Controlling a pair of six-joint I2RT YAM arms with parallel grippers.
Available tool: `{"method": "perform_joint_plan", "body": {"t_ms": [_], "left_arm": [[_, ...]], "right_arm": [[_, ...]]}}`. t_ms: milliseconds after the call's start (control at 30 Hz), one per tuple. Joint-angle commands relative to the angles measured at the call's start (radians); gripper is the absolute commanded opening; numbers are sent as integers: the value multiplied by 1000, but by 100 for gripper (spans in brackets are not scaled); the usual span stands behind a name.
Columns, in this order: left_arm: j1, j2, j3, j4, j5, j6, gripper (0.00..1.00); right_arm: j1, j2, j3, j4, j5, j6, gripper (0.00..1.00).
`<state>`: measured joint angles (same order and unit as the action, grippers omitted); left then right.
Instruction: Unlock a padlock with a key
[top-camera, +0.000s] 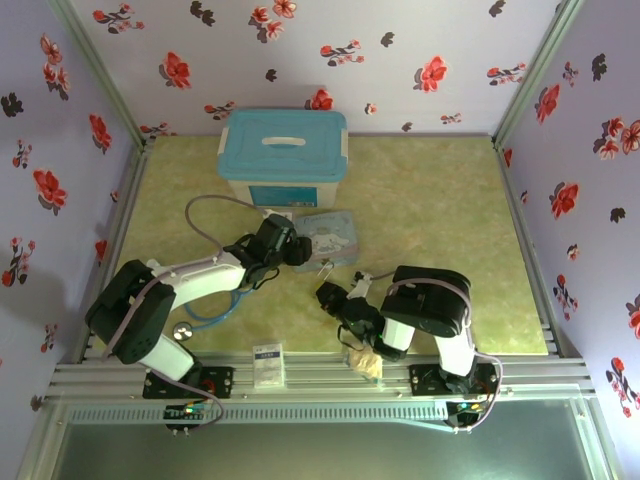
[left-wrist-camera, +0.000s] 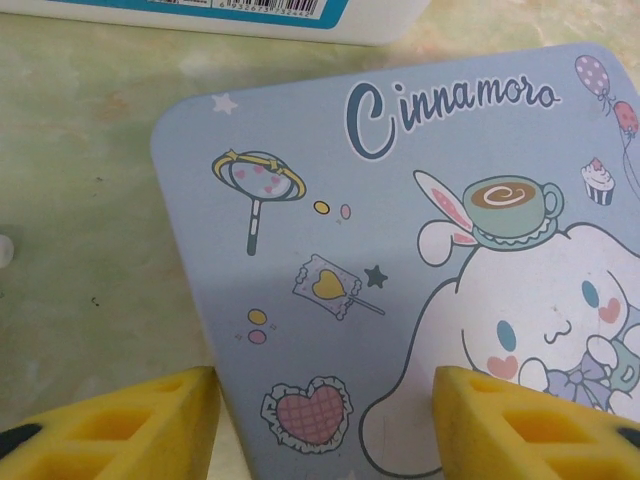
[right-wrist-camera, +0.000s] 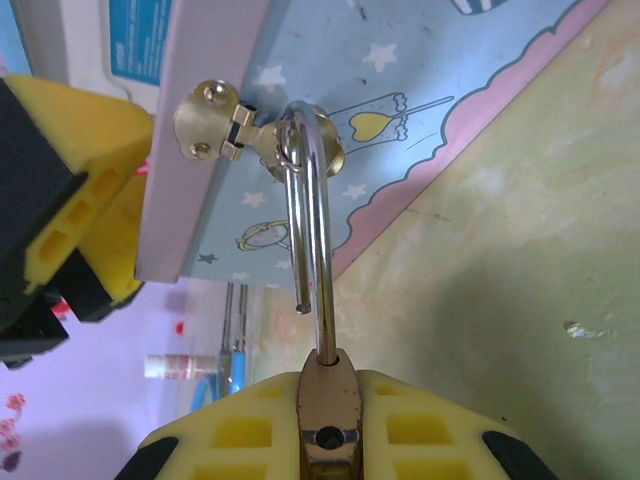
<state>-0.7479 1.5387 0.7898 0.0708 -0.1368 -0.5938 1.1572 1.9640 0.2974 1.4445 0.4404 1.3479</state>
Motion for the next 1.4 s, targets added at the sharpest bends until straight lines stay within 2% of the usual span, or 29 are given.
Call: {"method": "perform_joint_plan", "body": {"t_ms": [0,100,267,500,700,867,1000,1133,1367], "left_arm": [[-7,38,-32,-58,-8,42,57],[-8,44,-32,-60,-6,58,56],[-10,51,-35,-60,0,74,53],[-13,60,-41,-51,6,94,52],[-15,52,-41,-57,6,108,49],[-15,55,-43,-50,8,112,49],[-15,58,-38,-55,11,120,48],[-16,51,-43,-60,11,122,48],[-16,60,-50,-62,9,129,45]], "right_arm": [[3,72,10,-59,82,39,0],[21,57,16,-59,132,23,0],[10,96,5,-58,201,131,0],[3,101,78,-59,176,53,1],[-6,156,74,-58,206,129,0],[-13,157,91,-56,211,97,0],[-22,218,110,-56,182,209,0],[-27,171,87,-55,192,138,0],[-66,114,28,-55,200,110,0]]}}
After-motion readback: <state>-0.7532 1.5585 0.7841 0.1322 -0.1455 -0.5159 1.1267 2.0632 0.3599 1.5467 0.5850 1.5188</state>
